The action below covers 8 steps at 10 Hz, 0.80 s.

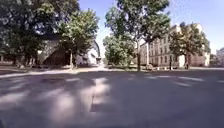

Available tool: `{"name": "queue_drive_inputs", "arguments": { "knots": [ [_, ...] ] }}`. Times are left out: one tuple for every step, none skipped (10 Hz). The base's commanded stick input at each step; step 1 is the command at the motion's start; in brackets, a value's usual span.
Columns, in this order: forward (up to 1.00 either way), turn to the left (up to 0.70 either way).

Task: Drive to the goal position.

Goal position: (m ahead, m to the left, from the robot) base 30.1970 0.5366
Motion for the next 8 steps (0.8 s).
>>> {"name": "queue_drive_inputs", "arguments": {
  "knots": [
    [0.70,0.00],
    [0.70,0.00],
    [0.70,0.00],
    [0.70,0.00],
    [0.70,0.00],
    [0.70,0.00],
    [0.70,0.00],
    [0.70,0.00]
  ]
}}
